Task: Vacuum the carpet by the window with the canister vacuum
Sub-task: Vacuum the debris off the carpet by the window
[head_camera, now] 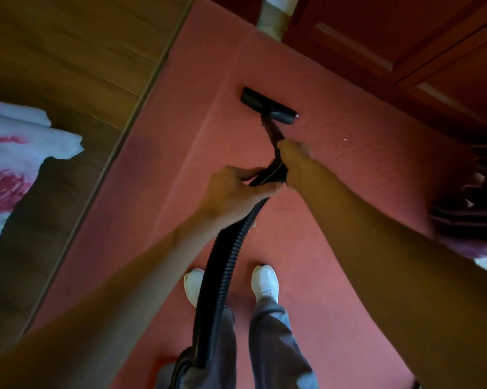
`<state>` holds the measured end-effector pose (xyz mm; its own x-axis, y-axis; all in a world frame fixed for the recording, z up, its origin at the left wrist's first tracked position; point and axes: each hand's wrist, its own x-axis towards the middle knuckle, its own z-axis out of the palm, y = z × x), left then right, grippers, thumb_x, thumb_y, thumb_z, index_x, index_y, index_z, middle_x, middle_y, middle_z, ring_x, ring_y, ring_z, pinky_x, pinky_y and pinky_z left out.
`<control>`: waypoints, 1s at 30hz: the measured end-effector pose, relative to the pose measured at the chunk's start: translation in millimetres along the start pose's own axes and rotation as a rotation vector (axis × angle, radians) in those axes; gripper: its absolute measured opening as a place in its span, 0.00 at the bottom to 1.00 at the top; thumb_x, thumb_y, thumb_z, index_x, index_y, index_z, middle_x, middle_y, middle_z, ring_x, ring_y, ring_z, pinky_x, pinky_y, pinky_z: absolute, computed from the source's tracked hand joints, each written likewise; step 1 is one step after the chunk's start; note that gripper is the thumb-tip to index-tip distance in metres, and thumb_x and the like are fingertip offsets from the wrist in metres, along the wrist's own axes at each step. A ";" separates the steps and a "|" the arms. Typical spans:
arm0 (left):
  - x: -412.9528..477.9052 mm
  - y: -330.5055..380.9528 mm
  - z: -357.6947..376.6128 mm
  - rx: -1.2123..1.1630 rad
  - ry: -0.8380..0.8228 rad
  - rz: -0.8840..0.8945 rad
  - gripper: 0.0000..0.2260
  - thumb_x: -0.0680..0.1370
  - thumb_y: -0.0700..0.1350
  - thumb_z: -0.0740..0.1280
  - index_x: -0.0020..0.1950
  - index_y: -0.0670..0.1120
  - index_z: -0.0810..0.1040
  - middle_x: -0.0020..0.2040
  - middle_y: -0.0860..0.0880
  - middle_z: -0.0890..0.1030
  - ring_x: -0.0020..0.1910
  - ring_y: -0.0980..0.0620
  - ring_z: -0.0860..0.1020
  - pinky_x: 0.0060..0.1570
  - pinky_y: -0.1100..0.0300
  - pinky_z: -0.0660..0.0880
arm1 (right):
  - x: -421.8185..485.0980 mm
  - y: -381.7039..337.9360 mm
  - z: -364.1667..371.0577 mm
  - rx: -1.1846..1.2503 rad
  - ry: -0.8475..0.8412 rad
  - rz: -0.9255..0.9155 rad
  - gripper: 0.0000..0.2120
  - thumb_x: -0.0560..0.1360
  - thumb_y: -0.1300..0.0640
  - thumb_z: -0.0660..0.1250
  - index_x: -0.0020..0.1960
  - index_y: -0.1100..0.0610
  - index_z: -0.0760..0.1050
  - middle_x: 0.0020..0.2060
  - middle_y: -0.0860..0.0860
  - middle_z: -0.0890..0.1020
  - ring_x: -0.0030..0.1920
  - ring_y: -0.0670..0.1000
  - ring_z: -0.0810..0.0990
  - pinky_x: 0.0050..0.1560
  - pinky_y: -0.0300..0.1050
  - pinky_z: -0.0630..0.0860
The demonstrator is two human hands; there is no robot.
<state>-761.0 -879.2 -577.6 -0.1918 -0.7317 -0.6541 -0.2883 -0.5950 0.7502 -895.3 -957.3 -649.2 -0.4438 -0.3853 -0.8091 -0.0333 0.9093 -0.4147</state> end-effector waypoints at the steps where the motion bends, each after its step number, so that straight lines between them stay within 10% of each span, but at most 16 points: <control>1: -6.4 -5.0 2.9 0.035 -0.004 0.007 0.11 0.73 0.52 0.75 0.56 0.55 0.85 0.30 0.48 0.81 0.23 0.52 0.77 0.26 0.54 0.78 | -0.3 13.3 -1.4 -0.007 0.016 0.024 0.18 0.79 0.56 0.61 0.63 0.67 0.73 0.48 0.60 0.81 0.48 0.58 0.82 0.48 0.52 0.81; 7: -41.2 -19.0 13.6 0.082 -0.100 -0.052 0.10 0.73 0.53 0.75 0.54 0.58 0.85 0.31 0.48 0.82 0.23 0.54 0.78 0.32 0.48 0.82 | -26.5 63.1 -18.8 0.079 0.117 0.100 0.16 0.75 0.53 0.66 0.54 0.65 0.76 0.47 0.61 0.82 0.43 0.60 0.83 0.35 0.47 0.79; 18: -22.9 -1.9 22.0 0.075 -0.053 -0.079 0.09 0.73 0.48 0.73 0.50 0.60 0.80 0.39 0.42 0.84 0.35 0.38 0.83 0.35 0.42 0.82 | 2.7 30.9 -21.4 0.071 0.149 0.084 0.18 0.77 0.55 0.63 0.60 0.66 0.77 0.53 0.60 0.83 0.50 0.60 0.83 0.51 0.56 0.82; 22: -13.8 -6.6 40.1 0.160 0.039 0.021 0.24 0.71 0.47 0.73 0.65 0.58 0.76 0.47 0.48 0.83 0.39 0.44 0.83 0.43 0.44 0.81 | 33.3 11.3 -26.7 -0.006 0.124 0.008 0.18 0.77 0.55 0.62 0.60 0.65 0.78 0.53 0.60 0.83 0.50 0.60 0.84 0.49 0.56 0.82; 30: -26.2 3.2 90.6 0.226 0.106 0.072 0.25 0.70 0.44 0.74 0.66 0.58 0.77 0.52 0.54 0.82 0.48 0.53 0.82 0.49 0.56 0.79 | 33.9 31.5 -77.9 0.131 0.100 0.020 0.26 0.68 0.48 0.68 0.58 0.65 0.77 0.52 0.61 0.83 0.50 0.61 0.83 0.51 0.60 0.82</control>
<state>-841.9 -831.8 -566.8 -0.1235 -0.8074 -0.5769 -0.4822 -0.4592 0.7460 -981.2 -929.5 -657.2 -0.5303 -0.3439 -0.7749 0.0902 0.8860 -0.4549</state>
